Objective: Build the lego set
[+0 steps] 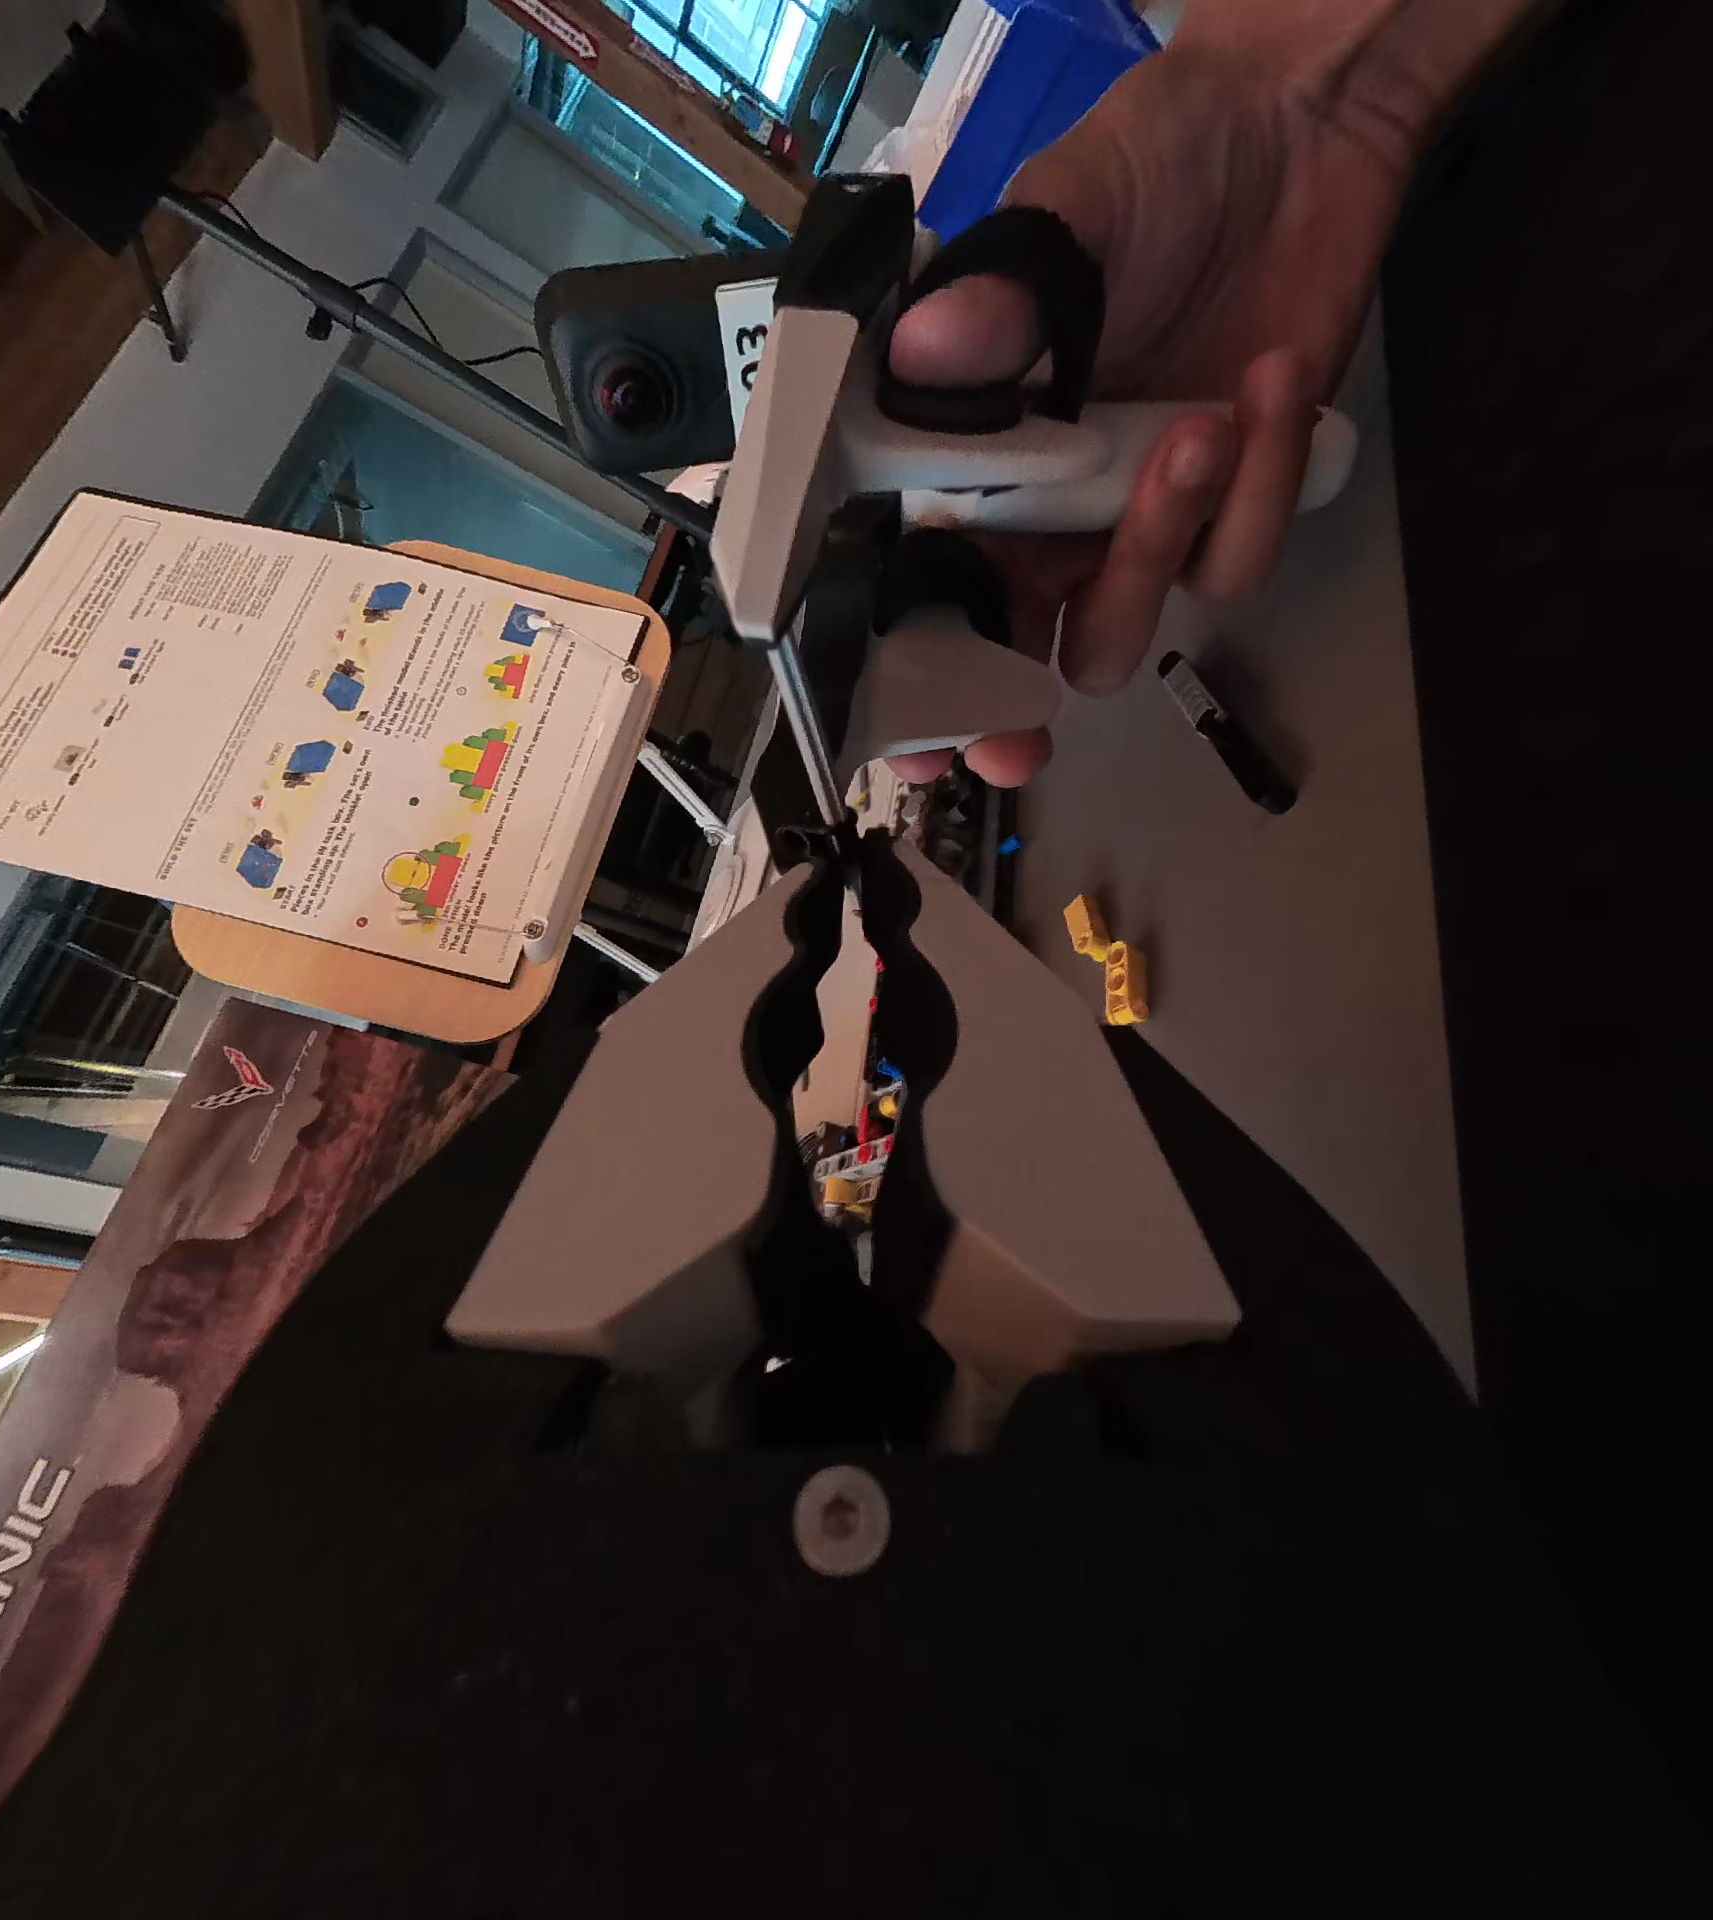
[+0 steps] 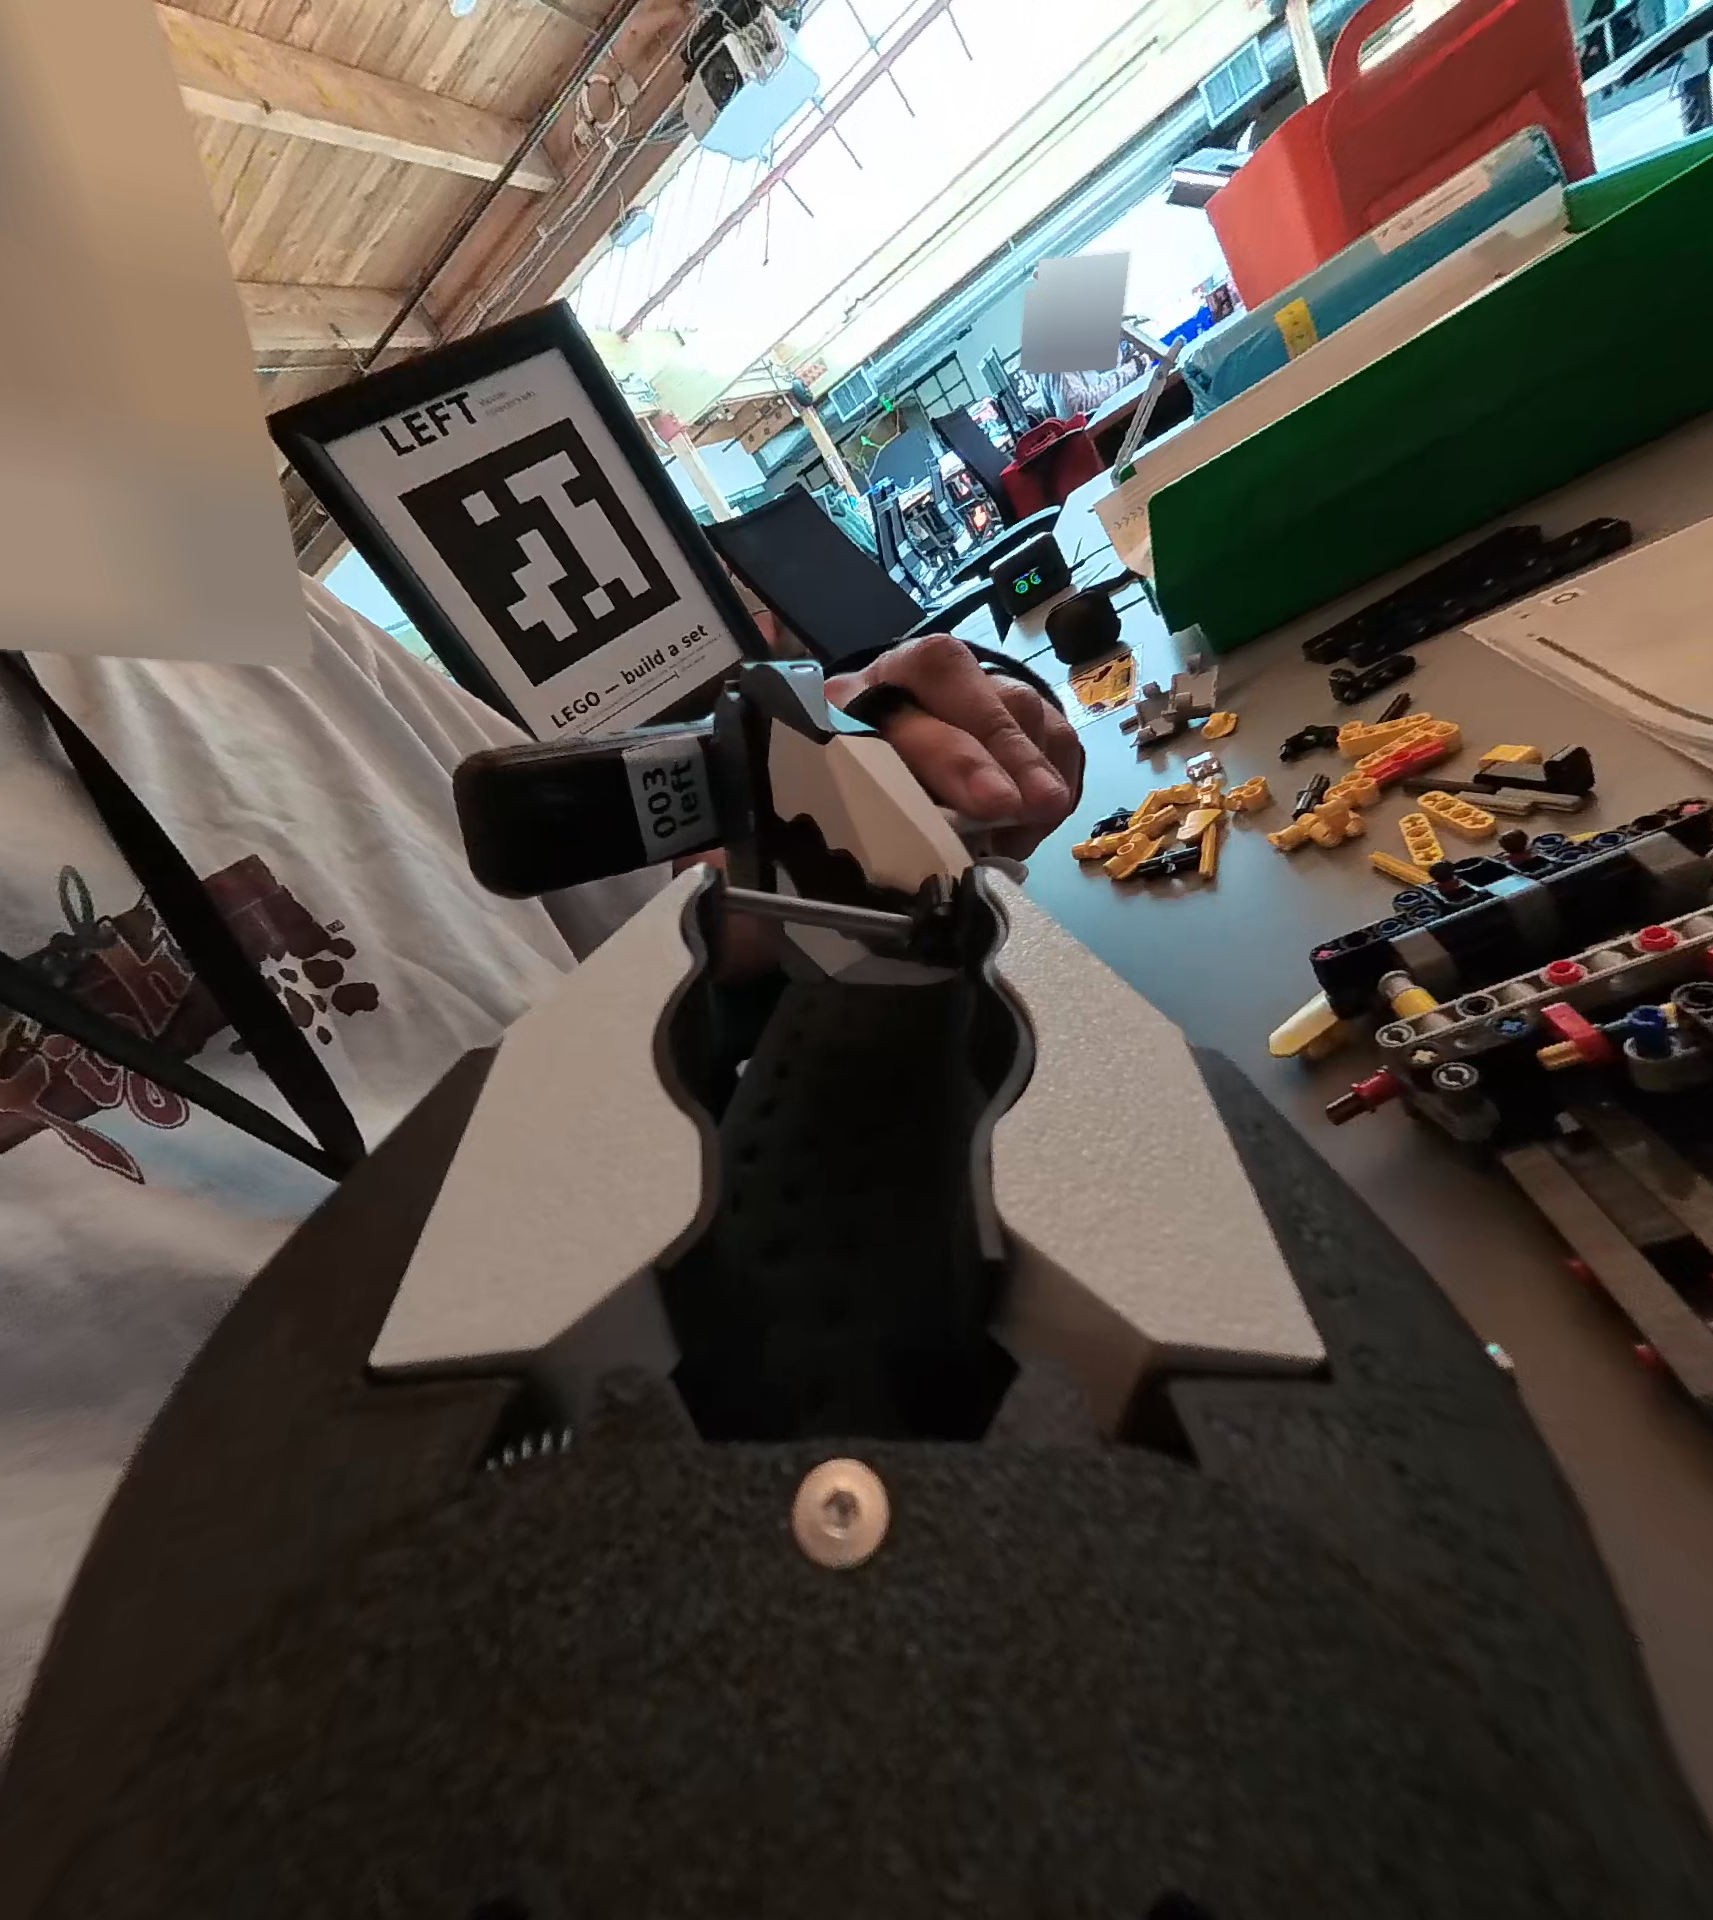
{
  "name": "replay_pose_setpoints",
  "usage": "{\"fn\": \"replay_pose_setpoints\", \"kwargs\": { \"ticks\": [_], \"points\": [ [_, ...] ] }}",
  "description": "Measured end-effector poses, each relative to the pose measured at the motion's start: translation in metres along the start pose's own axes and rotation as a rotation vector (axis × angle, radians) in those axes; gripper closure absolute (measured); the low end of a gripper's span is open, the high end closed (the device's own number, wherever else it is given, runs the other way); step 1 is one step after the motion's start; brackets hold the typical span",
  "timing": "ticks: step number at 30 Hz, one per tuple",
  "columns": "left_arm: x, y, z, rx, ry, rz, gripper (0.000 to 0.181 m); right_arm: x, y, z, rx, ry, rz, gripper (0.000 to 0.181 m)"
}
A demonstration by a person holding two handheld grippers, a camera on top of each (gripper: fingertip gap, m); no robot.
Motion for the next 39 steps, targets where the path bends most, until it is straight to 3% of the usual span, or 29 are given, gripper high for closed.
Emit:
{"fn": "replay_pose_setpoints", "kwargs": {
  "ticks": [8, 25, 30, 36, 39],
  "points": [
    [-0.001, 0.003, 0.003, -0.036, 0.093, 0.055, 0.179, -0.001, -0.001, 0.003, 0.019, -0.015, -0.001, 0.137],
    [0.001, 0.002, 0.003, -0.049, 0.124, 0.055, 0.179, -0.002, 0.0, 0.003, -0.006, -0.049, -0.006, 0.138],
    [-0.005, 0.0, 0.005, 0.02, 0.023, 0.075, 0.179, -0.004, -0.002, 0.007, 0.028, 0.012, 0.038, 0.139],
    [0.001, 0.0, -0.013, -0.091, -0.117, 0.001, 0.169, -0.001, -0.001, 0.006, 0.03, -0.005, 0.015, 0.138],
    [0.001, 0.004, -0.008, -0.073, -0.121, 0.005, 0.171, 0.001, 0.003, 0.003, 0.017, -0.01, -0.001, 0.138]
  ]
}}
Point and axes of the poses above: each gripper's, where its closed fingertips meet, y out along the fingers, z out of its top, x = y × z across the jaws, the point moved 6 cm from there along -y, back along the fingers, and after that the axes turned 12 degrees about x, right-handed, at the moved point
